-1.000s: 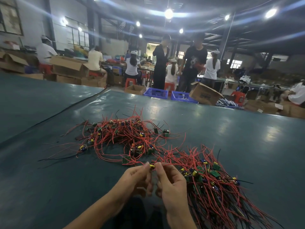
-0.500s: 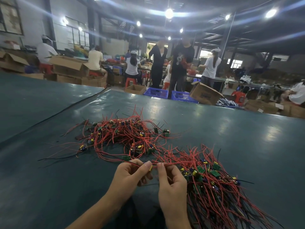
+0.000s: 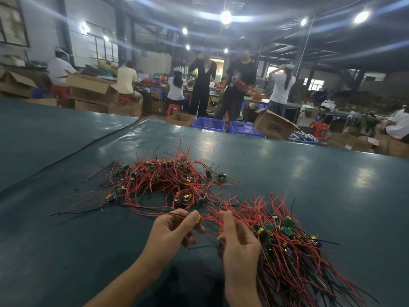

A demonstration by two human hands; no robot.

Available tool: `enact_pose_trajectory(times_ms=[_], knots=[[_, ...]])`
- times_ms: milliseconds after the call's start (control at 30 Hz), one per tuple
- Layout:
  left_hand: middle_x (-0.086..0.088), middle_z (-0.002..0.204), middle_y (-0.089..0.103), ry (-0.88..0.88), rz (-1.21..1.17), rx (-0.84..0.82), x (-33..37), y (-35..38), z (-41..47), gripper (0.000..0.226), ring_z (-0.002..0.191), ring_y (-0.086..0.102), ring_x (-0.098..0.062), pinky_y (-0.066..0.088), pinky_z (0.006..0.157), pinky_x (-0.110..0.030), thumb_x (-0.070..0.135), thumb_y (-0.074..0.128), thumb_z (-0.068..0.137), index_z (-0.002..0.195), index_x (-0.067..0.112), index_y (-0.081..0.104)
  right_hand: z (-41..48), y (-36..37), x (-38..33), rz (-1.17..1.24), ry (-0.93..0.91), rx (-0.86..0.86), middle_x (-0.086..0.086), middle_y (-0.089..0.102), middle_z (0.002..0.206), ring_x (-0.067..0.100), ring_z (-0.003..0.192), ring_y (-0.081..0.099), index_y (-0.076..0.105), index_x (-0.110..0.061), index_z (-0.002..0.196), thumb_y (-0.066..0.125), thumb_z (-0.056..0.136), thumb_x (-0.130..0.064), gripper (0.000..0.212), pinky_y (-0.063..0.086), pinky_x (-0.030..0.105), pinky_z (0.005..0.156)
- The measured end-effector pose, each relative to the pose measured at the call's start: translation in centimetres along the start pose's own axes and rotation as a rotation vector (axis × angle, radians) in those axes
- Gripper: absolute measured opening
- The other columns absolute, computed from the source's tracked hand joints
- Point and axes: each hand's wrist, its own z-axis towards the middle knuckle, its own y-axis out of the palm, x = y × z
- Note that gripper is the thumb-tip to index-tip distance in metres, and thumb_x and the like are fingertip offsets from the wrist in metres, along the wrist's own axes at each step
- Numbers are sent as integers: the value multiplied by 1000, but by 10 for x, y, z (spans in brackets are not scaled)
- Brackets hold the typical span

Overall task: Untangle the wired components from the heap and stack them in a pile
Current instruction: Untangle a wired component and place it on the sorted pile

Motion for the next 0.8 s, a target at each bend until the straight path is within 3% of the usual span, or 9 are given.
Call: enact_pose_trajectory(times_ms=[133,267,367,433,533,600,667,733,800], knots=[[-8,60,63,12,83,-126,-2,1,-3,27,53,58,-16,46,53,-23,37,67,76,61,14,71,-7,7,8,-133,-23,-124,-4,75,77,8,75,70,80,-23,79,57,85,-41,30,55,20,68],[-8,62,69,24,76,-100,2,-1,-1,30,52,58,-13,46,53,-19,38,64,77,59,15,72,3,-3,0,-110,51,3,-14,55,51,5,44,42,77,-15,83,48,85,-56,50,35,16,45],[-10,63,69,28,48,-67,3,-2,1,34,50,57,-14,45,50,-20,38,64,77,57,11,69,5,-6,-5,-76,71,22,-9,44,48,7,43,35,79,-24,78,46,87,-54,46,28,21,43],[-12,63,69,18,30,-54,3,-4,1,34,50,57,-15,45,50,-20,38,64,76,60,9,68,4,-7,-3,-98,69,-11,-5,40,48,8,43,33,76,-16,68,45,87,-55,53,26,20,41],[-9,61,65,14,22,-94,-1,-6,3,37,53,57,-19,46,51,-23,36,68,86,61,9,68,-2,-6,3,-207,3,-170,9,46,51,16,49,43,60,-8,56,46,87,-59,61,39,19,48],[-8,58,61,27,41,-193,-4,-6,2,40,53,56,-20,46,52,-25,39,65,87,62,8,67,-6,-3,6,-256,-12,-378,9,63,59,17,59,60,67,-10,60,42,91,-57,62,49,20,63],[-9,55,58,48,70,-273,-8,-6,2,51,52,55,-19,46,55,-25,46,59,85,61,1,62,-8,1,6,-269,68,-477,6,68,62,14,62,65,69,-9,61,39,91,-58,65,52,23,67],[-11,55,59,55,128,-265,-12,-8,3,58,52,55,-20,46,57,-27,52,54,86,60,0,62,-9,2,5,-277,140,-448,4,67,59,14,60,64,69,-10,58,37,88,-62,68,51,24,64],[-10,59,63,105,275,-171,-15,-14,7,58,55,56,-22,47,59,-34,56,49,88,62,7,66,-6,0,4,-275,247,-304,-2,55,54,15,51,53,63,-18,49,39,86,-67,66,43,27,55]])
